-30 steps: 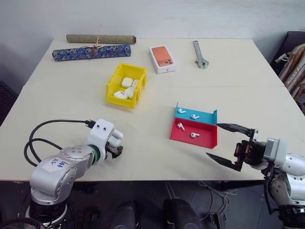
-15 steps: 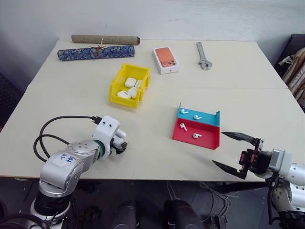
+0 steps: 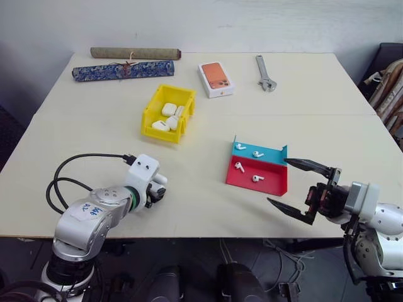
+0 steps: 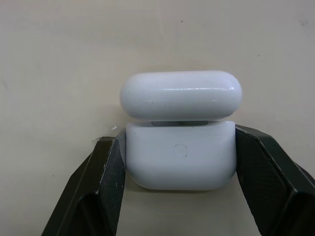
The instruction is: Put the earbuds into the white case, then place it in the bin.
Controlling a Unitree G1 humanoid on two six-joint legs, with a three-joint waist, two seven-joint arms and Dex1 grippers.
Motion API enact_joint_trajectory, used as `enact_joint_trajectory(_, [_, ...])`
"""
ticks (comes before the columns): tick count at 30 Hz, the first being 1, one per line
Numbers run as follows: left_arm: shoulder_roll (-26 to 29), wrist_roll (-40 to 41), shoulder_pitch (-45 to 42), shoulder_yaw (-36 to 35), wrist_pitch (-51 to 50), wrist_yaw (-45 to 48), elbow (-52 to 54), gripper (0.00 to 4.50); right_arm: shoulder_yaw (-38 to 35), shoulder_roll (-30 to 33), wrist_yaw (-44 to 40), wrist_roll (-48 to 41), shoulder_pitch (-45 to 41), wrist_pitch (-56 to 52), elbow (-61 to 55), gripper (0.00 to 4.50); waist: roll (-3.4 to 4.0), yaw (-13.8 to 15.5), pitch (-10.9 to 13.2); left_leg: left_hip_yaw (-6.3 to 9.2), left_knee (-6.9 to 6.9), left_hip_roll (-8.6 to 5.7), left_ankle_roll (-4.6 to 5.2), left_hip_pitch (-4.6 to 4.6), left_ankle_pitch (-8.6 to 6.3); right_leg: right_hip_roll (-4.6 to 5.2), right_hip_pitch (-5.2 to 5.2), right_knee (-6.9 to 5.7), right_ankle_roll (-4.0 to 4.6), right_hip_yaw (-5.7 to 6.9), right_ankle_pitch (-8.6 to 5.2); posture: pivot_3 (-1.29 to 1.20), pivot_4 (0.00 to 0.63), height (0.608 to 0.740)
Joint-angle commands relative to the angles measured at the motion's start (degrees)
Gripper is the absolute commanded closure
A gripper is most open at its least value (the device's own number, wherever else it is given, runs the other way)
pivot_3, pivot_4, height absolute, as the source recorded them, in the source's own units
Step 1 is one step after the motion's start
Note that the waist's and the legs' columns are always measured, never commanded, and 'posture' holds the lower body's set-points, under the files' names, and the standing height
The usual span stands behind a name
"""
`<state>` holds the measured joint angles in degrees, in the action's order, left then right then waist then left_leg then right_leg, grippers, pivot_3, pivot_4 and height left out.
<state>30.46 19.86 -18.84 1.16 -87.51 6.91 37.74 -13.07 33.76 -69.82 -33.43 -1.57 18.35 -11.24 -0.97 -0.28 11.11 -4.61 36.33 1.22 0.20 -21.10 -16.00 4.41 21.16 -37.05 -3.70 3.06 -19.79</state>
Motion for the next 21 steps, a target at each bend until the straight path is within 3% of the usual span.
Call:
enact_joint_trajectory(1, [3.70,1.36,4.98,-6.74,8.88,7.37,-2.39,1.70,0.24,0.86,1.38,0.17,-0.85,-1.06,-2.03,0.00,0.00,-0.21,0.00,-0.01,-0.03,0.00,-0.01,-0.01,0.01,0.00,0.03,-0.01,0.00,0.00,0.00,0.00,0.150,0.740])
enact_joint_trajectory(3, [3.89,5.14,7.22,-14.33,23.27,17.37,-4.60,1.70,0.35,1.10,1.87,0.37,-1.47,-1.78,-1.87,0.00,0.00,-0.66,0.00,-0.03,-0.08,0.01,-0.06,-0.02,0.04,-0.01,0.11,-0.03,0.03,-0.02,-0.01,0.00,0.150,0.740])
enact_joint_trajectory(5, [4.35,12.40,10.02,-20.93,38.74,35.11,-6.11,1.70,0.07,1.72,2.25,0.53,-2.50,-2.74,-1.03,0.00,-0.05,-0.56,0.03,-0.03,-0.09,0.03,-0.11,-0.20,0.11,-0.01,0.30,-0.08,0.11,0.03,-0.05,0.00,0.150,0.740])
enact_joint_trajectory(8, [4.01,15.51,10.95,-22.82,51.97,47.15,-10.60,1.70,-0.46,3.66,2.05,0.69,-4.06,-4.78,1.45,0.00,-0.04,-0.30,0.02,-0.04,-0.07,0.01,-0.09,-0.26,0.09,0.04,0.28,0.07,0.16,0.04,-0.08,0.00,0.150,0.740])
enact_joint_trajectory(15, [-1.83,21.05,8.07,-13.96,61.28,56.41,-12.29,1.70,-2.40,12.52,7.49,5.39,-1.81,-16.44,1.16,0.00,-0.04,0.58,0.02,-0.04,-0.02,-0.07,0.26,-0.37,-0.03,0.16,0.20,0.23,0.02,0.04,-0.01,0.00,0.150,0.740])
enact_joint_trajectory(21, [-12.46,18.54,5.62,-4.75,72.20,57.53,-16.78,1.70,-15.17,15.06,12.73,9.77,14.77,-21.23,-0.18,0.00,-0.03,1.22,-0.01,-0.04,0.02,-0.08,0.32,-0.40,-0.08,0.09,0.19,0.27,-0.08,0.05,0.04,0.00,0.150,0.740])
